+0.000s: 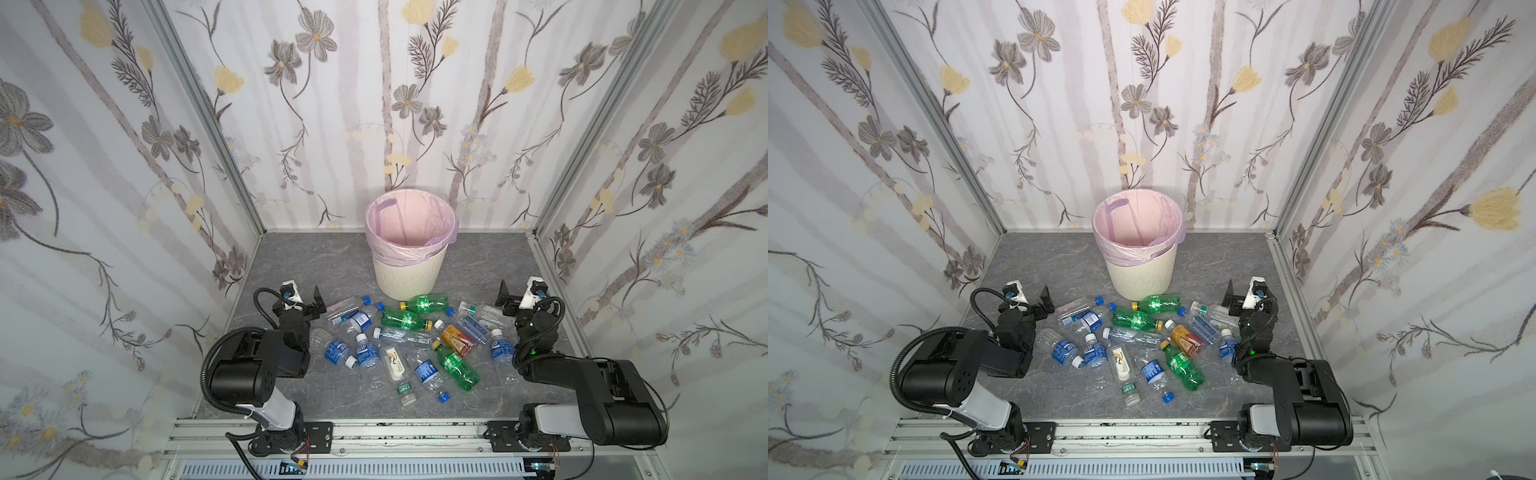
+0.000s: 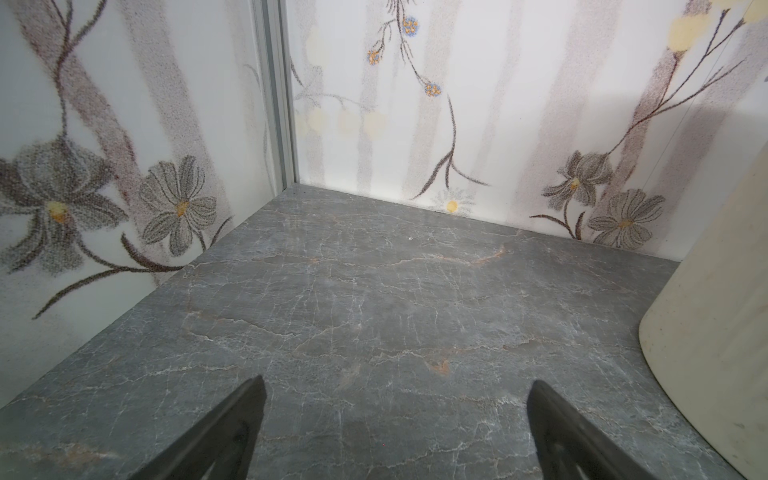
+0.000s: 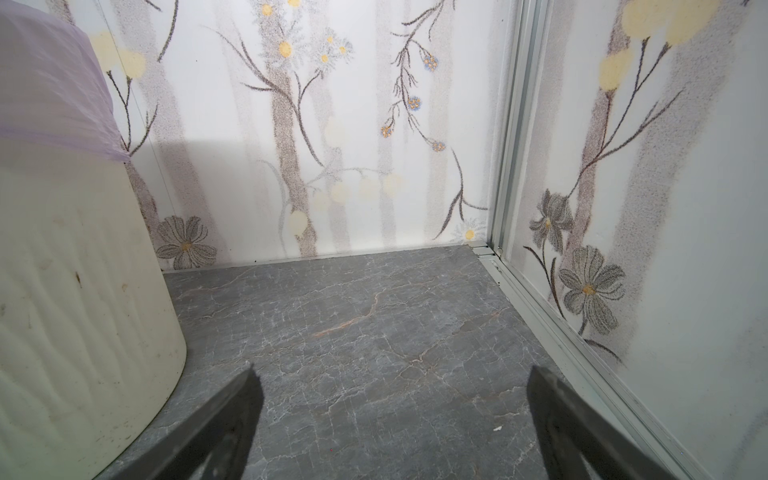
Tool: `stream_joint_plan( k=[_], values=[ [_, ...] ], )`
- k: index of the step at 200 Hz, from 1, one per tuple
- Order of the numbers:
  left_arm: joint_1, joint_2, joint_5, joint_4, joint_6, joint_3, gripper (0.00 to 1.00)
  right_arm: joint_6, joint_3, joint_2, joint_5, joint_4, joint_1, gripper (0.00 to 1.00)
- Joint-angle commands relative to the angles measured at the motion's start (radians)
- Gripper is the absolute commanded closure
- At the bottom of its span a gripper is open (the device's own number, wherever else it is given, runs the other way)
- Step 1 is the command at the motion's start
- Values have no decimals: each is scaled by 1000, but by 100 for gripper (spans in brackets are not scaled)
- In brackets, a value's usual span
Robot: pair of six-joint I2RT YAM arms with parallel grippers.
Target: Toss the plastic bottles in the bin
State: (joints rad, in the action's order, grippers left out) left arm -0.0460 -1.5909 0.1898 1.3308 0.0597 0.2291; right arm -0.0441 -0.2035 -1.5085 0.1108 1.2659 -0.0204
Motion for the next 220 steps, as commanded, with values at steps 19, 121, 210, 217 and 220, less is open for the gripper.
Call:
stream_joint_plan(
  k=[19, 121, 210, 217, 220],
  values=[
    [-5, 2, -26, 25, -14, 7, 0, 2, -5, -2, -3, 33, -1, 0],
    [-38, 143, 53, -150, -33, 44, 0, -28, -60, 175, 50, -233, -5, 0],
    [-97, 453, 172, -1022, 134, 369, 0, -273, -540, 406, 32, -1285, -24, 0],
    [-97, 456, 160, -1094, 154, 411, 0, -285, -592, 398, 26, -1355, -24, 0],
    [-97, 455, 157, -1126, 165, 431, 0, -293, -605, 392, 22, -1380, -24, 0]
  ],
)
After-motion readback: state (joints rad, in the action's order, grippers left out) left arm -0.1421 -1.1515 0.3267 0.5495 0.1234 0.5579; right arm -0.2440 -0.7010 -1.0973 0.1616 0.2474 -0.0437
